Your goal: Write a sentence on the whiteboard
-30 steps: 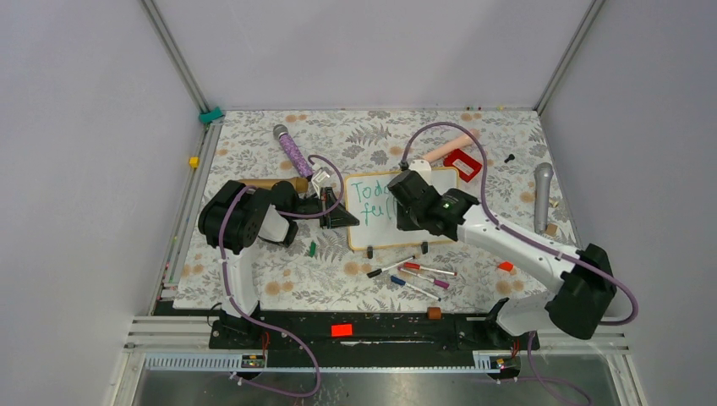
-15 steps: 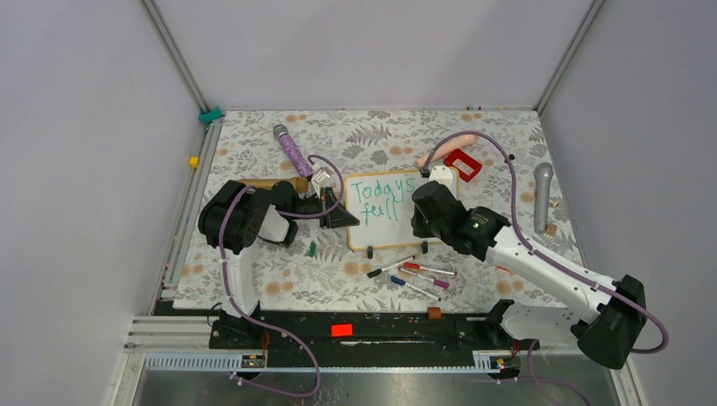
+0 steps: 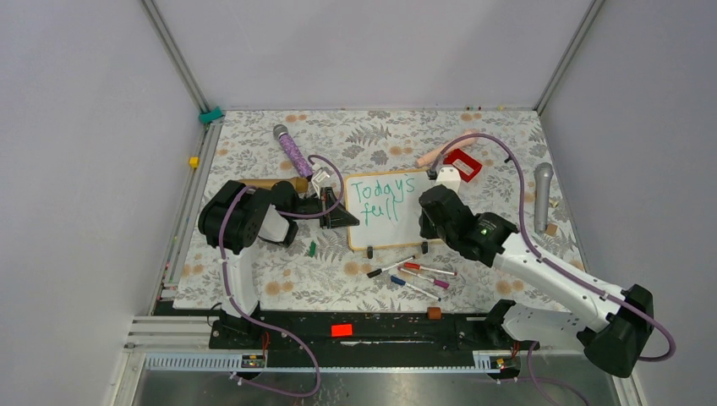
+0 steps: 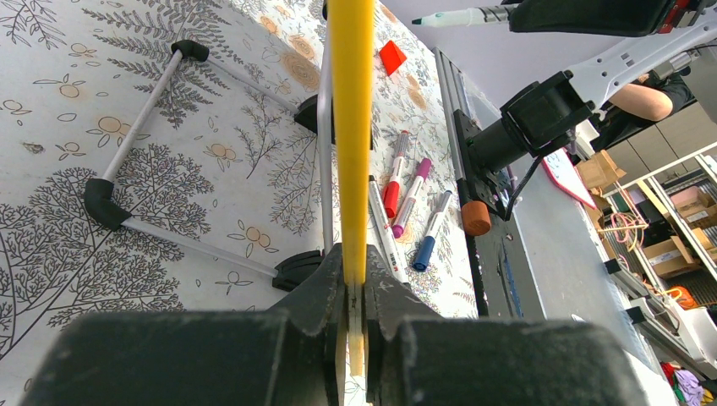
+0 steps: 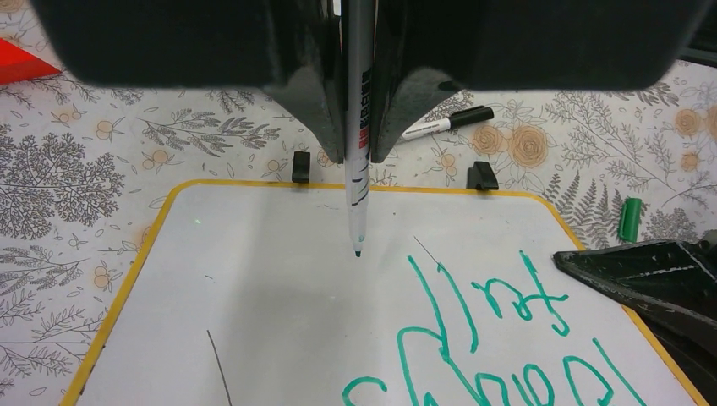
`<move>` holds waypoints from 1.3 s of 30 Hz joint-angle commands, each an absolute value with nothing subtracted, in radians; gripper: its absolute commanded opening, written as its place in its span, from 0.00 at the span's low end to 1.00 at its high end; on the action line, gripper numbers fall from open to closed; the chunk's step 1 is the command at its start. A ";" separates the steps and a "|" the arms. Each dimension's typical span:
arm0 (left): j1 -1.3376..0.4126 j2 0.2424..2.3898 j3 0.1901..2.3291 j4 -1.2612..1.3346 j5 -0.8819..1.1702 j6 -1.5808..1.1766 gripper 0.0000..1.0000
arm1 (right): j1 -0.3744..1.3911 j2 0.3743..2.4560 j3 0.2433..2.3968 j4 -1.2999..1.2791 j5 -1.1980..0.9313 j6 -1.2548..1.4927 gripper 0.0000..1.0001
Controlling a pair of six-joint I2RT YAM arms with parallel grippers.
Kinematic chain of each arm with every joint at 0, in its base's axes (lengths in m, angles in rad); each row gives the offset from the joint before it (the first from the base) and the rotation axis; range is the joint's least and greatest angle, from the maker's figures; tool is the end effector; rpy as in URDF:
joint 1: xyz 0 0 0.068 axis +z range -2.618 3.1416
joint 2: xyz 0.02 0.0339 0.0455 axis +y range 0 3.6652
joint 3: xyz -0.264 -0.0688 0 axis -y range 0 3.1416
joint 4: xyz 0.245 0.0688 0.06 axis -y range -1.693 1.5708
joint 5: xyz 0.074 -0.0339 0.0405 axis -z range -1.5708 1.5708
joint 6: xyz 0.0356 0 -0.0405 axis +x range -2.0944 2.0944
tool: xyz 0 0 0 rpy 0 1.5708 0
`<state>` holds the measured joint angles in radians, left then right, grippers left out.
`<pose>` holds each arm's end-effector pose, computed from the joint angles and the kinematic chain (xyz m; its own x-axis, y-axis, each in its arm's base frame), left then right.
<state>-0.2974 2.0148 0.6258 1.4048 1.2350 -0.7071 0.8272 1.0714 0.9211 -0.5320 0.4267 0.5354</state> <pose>0.2984 -0.1266 0.1231 -0.6376 -0.0285 -0.7698 0.7694 0.0262 -0.6382 0.1648 0.1574 0.3008 -0.5980 0.0358 -0.8007 -0.1715 0.9701 0.1715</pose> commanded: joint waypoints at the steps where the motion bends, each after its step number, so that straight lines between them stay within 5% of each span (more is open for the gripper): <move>1: -0.302 1.980 0.638 1.480 1.283 -0.684 0.00 | 0.820 1.134 0.998 -0.533 0.432 0.506 0.00; 39: -0.305 1.979 0.633 1.480 1.285 -0.684 0.00 | 0.772 1.344 1.124 -0.555 0.427 0.525 0.00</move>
<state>-0.2977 2.0148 0.6258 1.4044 1.2350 -0.7074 0.7822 1.3334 1.0912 -0.5739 0.4515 0.5278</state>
